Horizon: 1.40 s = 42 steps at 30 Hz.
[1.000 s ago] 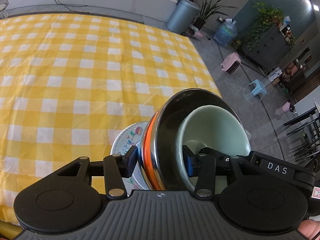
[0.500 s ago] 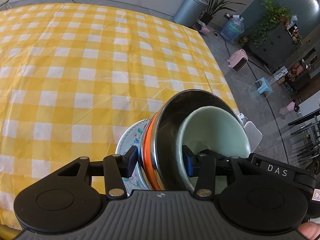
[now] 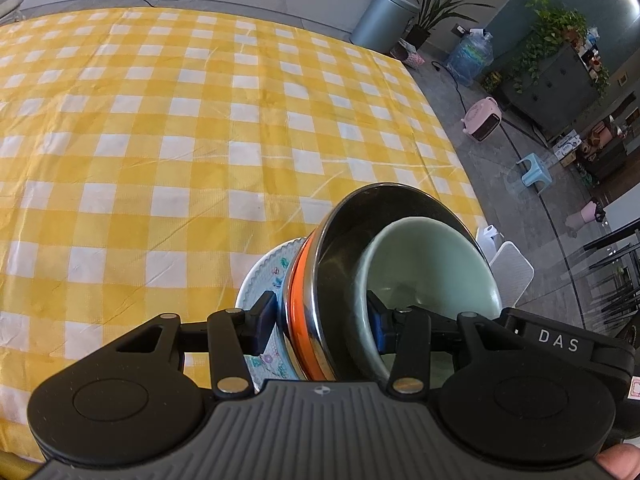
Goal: Organize plates and bowls
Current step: 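Lower the bowl stack onto the plates and open the left gripper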
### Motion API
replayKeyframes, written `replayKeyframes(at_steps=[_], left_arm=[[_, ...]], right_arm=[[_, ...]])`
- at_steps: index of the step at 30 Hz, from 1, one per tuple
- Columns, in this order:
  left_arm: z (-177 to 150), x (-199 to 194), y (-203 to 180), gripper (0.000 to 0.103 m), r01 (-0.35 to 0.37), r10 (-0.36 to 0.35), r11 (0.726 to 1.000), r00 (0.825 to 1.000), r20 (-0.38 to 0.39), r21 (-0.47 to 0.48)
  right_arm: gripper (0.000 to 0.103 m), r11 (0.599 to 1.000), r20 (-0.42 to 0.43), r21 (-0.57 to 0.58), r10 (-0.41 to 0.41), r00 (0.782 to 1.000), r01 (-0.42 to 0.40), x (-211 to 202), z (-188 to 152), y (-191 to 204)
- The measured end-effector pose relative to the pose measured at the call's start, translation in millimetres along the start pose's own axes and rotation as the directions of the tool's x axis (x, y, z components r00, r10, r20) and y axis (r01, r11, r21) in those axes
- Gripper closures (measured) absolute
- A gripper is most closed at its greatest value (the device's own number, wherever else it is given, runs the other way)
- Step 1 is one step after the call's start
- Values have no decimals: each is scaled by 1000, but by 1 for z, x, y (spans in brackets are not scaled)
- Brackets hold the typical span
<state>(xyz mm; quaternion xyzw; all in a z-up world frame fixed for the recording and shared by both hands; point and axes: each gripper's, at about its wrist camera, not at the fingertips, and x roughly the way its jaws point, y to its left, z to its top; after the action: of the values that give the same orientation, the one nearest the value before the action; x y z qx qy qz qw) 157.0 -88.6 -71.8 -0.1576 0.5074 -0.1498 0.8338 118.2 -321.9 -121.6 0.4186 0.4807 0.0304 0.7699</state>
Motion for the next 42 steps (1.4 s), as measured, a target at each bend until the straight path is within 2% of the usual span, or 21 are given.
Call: replayKeyframes(at_steps=[3,7,10,12,14,17,20,24,29,32,36,40,42], left_arm=[[-1,0,2,51,6,-6,1000,1000,9,-12],[0,-4,3,43,14,-13,1000,999,30,-14],[0,-11,-1,42,-5,4,1000,998,58,10],[-2,-17,-5,38,-17,14,999,996,90,32],[-4,-25,-8,38,-23,17,998,993,118,52],[-6,-39,-12,38,-40,26,996,986,166,84],[-9,-59,-15,38,-48,18,990,975,221,130],[-16,-93,-18,38,-86,25,980,947,320,180],[-32,-132,-25,38,-144,29,959,906,422,242],[-49,-146,-29,38,-206,39,931,878,477,303],[-71,-157,-32,38,-282,49,894,833,551,347],[-87,-163,-31,38,-307,57,889,810,583,340],[-94,-164,-27,37,-320,63,885,800,597,337]], right_arm=[[52,1000,5,13,12,1000,-12,-2,-1,-2],[35,999,27,11,38,999,-39,-7,-3,-2],[33,999,32,4,36,999,-37,-9,-4,-1],[32,1000,47,-7,31,998,-30,-11,-5,0],[27,999,69,-22,26,997,-24,-15,-6,1],[22,999,99,-32,24,995,-21,-22,-7,2],[22,998,141,-61,24,990,-15,-32,-7,7],[22,989,248,-148,29,968,8,-61,-13,28],[19,955,374,-288,47,926,67,-102,-36,62],[18,906,437,-397,45,898,148,-119,-61,77],[17,815,523,-487,-15,852,313,-128,-102,86],[15,759,569,-528,-16,822,380,-132,-133,83],[15,737,600,-535,-14,800,414,-132,-146,81]])
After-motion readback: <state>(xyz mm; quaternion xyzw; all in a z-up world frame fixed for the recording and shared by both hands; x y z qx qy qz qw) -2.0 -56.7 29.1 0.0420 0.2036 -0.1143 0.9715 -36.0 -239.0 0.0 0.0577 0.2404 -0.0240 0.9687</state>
